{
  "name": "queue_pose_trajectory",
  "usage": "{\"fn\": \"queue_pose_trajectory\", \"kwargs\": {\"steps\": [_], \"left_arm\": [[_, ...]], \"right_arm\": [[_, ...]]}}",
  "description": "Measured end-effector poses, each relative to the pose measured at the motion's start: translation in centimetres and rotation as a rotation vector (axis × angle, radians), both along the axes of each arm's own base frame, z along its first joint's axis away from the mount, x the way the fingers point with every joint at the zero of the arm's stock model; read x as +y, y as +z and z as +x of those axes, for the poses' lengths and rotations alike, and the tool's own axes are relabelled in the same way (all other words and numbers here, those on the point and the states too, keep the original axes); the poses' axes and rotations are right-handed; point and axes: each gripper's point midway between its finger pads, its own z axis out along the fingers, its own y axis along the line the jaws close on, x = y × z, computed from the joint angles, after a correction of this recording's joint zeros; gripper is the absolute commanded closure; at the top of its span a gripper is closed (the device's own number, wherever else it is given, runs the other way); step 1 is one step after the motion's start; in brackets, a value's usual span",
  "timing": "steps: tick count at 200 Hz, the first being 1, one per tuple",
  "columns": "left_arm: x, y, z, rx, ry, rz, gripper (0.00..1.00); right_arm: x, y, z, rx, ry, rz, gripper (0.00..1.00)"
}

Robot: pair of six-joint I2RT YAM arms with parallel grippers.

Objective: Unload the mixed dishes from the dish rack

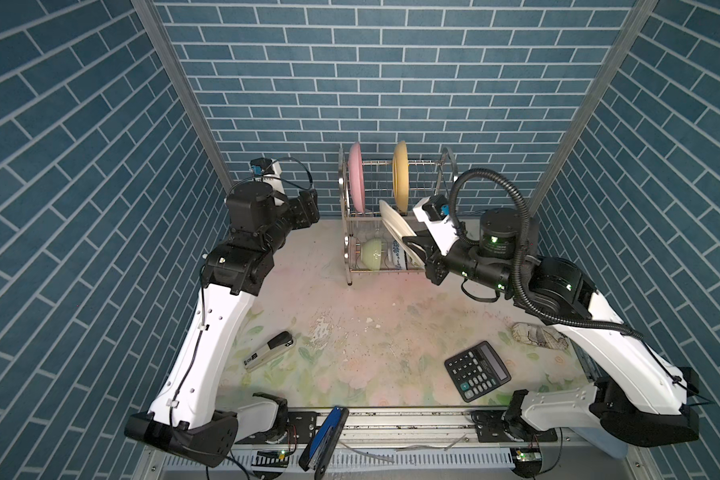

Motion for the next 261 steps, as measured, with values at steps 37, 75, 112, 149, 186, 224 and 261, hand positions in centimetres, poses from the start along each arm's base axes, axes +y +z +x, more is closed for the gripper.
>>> {"fn": "queue_pose_trajectory", "kwargs": {"steps": [37, 75, 112, 149, 186, 224, 261], "left_arm": [[-0.3, -3.9, -2.2, 0.093, -0.039, -0.020, 0.21], [-0.5, -6.9, -4.3, 0.151, -0.066, -0.040, 0.22], [-0.4, -9.4, -6.6, 0.193, -0.088, -0.055, 0.22], [-1.2, -13.0, -8.0, 0.257, -0.138, -0.087, 0.21], [-2.7, -16.6, -8.3, 0.379, -0.202, -0.120, 0.15], [-5.2, -17.8, -9.8, 0.421, -0.338, -0.191, 0.23], [-7.4, -21.1, -11.9, 0.546, -0.464, -0.276, 0.24]], "right_arm": [[2.9, -4.4, -2.5, -0.051, 0.036, -0.152, 1.00], [5.4, -8.2, -4.6, -0.124, 0.046, -0.261, 1.00], [7.0, -12.6, -5.9, -0.188, 0.025, -0.364, 1.00], [8.0, -17.4, -6.6, -0.298, -0.010, -0.471, 1.00], [8.6, -21.9, -7.1, -0.368, -0.006, -0.559, 1.00], [9.0, -23.3, -7.4, -0.461, -0.024, -0.563, 1.00], [10.3, -22.7, -7.1, -0.524, -0.053, -0.537, 1.00]]}}
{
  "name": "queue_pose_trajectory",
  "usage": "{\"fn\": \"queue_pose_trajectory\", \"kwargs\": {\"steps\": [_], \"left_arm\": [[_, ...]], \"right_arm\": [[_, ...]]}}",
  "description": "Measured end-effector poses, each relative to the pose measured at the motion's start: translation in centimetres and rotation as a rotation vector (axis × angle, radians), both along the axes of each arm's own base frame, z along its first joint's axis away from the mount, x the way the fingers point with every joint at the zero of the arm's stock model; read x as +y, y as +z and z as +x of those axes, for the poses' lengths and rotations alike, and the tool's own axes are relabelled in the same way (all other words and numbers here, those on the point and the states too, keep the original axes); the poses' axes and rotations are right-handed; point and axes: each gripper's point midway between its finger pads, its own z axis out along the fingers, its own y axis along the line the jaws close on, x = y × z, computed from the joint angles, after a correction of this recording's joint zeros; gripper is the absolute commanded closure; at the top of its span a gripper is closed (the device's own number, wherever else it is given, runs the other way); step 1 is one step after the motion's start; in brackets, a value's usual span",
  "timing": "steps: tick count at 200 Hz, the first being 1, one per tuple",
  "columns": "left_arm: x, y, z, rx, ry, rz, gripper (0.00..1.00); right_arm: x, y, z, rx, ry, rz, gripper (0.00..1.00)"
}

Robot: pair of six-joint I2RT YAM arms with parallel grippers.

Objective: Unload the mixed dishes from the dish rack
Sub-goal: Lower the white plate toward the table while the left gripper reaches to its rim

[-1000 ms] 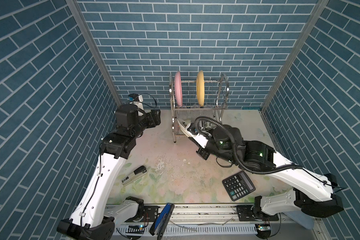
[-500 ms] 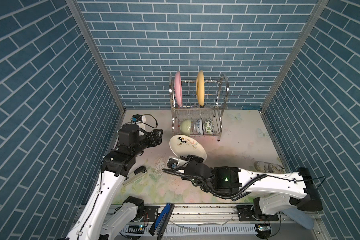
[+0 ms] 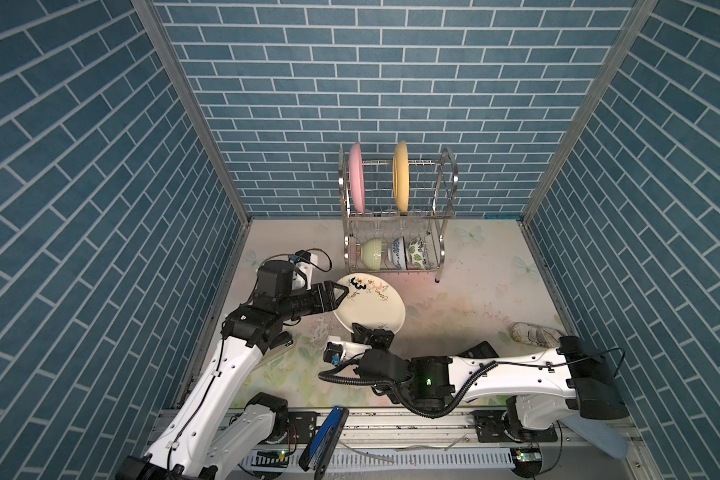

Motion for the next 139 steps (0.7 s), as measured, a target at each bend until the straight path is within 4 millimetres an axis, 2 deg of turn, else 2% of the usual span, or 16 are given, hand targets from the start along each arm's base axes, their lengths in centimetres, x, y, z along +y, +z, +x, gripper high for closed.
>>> {"fn": "queue_pose_trajectory", "kwargs": {"steps": [19, 35, 65, 79, 98, 132, 139], "left_arm": [[-0.4, -0.7, -0.9, 0.034, -0.021, -0.028, 0.30], [-0.6, -0.3, -1.5, 0.022, -0.024, -0.079, 0.44], [-1.3, 0.0, -2.2, 0.005, -0.033, -0.182, 0.54], [-1.6, -0.3, -2.4, 0.004, -0.030, -0.216, 0.68], [-1.1, -1.2, -2.5, 0.049, 0.034, -0.248, 0.84], [-0.4, -1.5, -3.1, 0.109, 0.110, -0.297, 1.00], [-0.3, -1.4, -3.2, 0.103, 0.117, -0.299, 1.00]], "right_arm": [[0.2, 0.7, 0.1, -0.022, -0.008, 0.031, 1.00], [0.4, 0.8, -0.1, -0.040, 0.002, 0.031, 1.00], [0.6, 0.5, -0.4, -0.063, 0.002, 0.037, 1.00], [0.8, 0.1, -0.4, -0.072, 0.006, 0.025, 1.00], [1.0, -0.8, -0.4, -0.116, 0.014, -0.045, 1.00], [1.3, -1.3, -1.1, -0.130, 0.027, -0.045, 1.00], [1.4, -1.4, -1.1, -0.128, 0.030, -0.041, 1.00]]}}
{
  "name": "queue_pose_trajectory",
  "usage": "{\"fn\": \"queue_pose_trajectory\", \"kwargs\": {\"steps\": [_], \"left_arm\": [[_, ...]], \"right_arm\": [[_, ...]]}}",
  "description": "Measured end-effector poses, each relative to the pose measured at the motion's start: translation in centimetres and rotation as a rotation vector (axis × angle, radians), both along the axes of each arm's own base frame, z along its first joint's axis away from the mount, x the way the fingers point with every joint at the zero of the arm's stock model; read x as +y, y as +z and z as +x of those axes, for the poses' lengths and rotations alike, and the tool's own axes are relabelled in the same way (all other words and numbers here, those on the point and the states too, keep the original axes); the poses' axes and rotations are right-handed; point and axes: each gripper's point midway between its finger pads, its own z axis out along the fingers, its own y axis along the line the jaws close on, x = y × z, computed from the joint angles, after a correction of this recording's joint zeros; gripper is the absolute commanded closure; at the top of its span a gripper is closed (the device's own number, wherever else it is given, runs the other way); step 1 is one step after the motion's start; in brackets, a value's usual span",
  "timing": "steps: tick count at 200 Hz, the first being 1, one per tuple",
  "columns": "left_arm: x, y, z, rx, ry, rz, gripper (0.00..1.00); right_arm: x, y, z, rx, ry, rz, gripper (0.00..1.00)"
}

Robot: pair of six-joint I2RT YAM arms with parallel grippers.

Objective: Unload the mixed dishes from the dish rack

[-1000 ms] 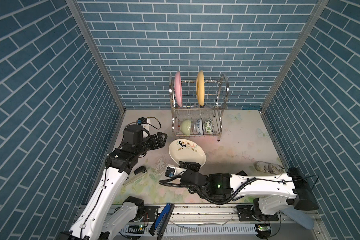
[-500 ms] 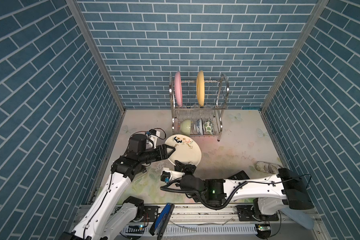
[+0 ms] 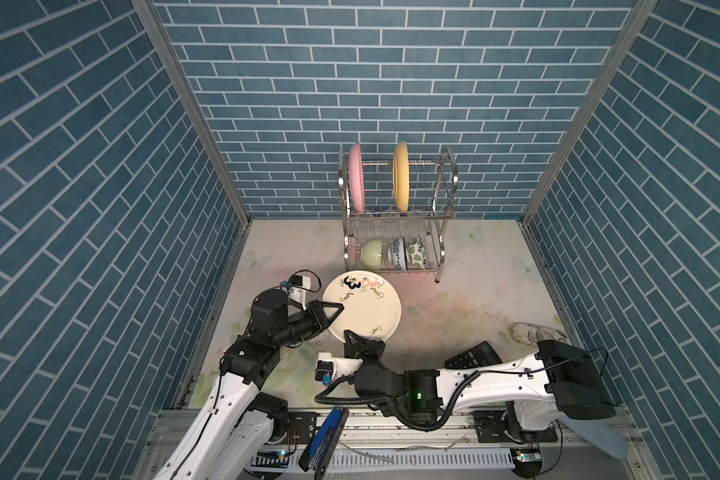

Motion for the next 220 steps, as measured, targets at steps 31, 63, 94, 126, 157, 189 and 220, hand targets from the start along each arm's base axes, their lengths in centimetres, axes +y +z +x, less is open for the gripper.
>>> {"fn": "queue_pose_trajectory", "kwargs": {"steps": [31, 63, 94, 126, 157, 189, 220], "left_arm": [[0.2, -0.9, -0.4, 0.000, 0.009, -0.004, 1.00], [0.0, -2.3, -0.6, -0.024, -0.016, 0.020, 1.00], [0.2, -2.8, -0.1, -0.063, -0.001, 0.036, 1.00], [0.9, -5.3, 0.6, -0.057, 0.035, 0.102, 1.00], [1.6, -9.9, 0.9, 0.047, 0.056, 0.184, 1.00], [1.8, -11.7, 1.4, 0.084, 0.064, 0.227, 1.00], [1.5, -12.6, 2.2, 0.063, 0.068, 0.221, 1.00]], "right_arm": [[0.1, -0.8, -0.4, 0.034, 0.021, 0.018, 0.52], [-1.0, -1.1, -0.1, 0.154, 0.016, 0.103, 0.12], [-2.9, -0.7, 0.1, 0.323, 0.020, 0.205, 0.04], [-5.9, 1.5, 0.1, 0.511, 0.026, 0.390, 0.05], [-9.2, 4.5, 0.7, 0.685, 0.025, 0.601, 0.09], [-12.7, 6.3, 3.0, 0.820, -0.055, 0.772, 0.09], [-15.4, 6.1, 3.8, 0.871, -0.147, 0.819, 0.09]]}}
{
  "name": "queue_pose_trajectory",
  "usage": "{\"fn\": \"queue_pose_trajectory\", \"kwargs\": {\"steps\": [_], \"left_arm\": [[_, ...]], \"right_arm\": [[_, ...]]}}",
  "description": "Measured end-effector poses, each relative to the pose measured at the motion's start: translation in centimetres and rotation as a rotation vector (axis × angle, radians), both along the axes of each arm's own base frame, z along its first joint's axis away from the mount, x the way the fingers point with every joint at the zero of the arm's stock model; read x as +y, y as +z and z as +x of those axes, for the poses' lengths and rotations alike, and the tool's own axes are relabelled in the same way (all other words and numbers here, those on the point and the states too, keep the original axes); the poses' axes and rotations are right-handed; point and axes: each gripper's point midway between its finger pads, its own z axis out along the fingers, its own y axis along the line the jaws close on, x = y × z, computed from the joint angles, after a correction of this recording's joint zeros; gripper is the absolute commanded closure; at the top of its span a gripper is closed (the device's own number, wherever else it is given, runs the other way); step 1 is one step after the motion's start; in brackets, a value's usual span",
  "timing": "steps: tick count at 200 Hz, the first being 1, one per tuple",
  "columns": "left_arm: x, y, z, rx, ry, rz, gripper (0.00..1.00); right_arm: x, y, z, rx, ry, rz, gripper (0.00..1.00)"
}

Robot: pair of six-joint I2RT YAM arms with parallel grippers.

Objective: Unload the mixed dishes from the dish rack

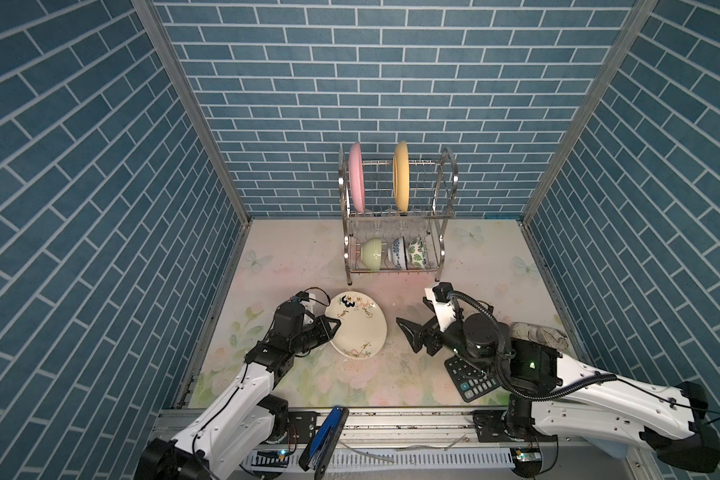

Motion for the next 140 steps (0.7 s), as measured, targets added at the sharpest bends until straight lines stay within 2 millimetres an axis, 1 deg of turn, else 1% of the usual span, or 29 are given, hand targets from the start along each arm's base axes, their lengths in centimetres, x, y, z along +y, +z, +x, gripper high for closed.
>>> {"fn": "queue_pose_trajectory", "kwargs": {"steps": [19, 35, 61, 94, 140], "left_arm": [[0.0, -1.7, 0.0, 0.017, 0.003, 0.001, 1.00], [0.0, -3.2, -0.2, 0.046, 0.008, -0.002, 1.00], [-0.4, -3.3, 0.4, 0.025, 0.003, -0.018, 1.00], [-1.1, -3.5, 1.1, 0.009, -0.010, -0.029, 1.00], [-3.0, -4.0, 1.6, -0.001, -0.048, -0.063, 1.00]], "right_arm": [[-1.0, -0.4, 0.4, 0.030, -0.040, -0.034, 0.09], [-1.9, -0.2, 1.0, 0.039, -0.078, -0.050, 0.09], [-3.0, 0.3, 1.6, 0.034, -0.123, -0.055, 0.09], [-4.1, 0.9, 2.0, 0.024, -0.155, -0.038, 0.09], [-4.9, 1.6, 2.3, 0.026, -0.184, -0.002, 0.09]]}}
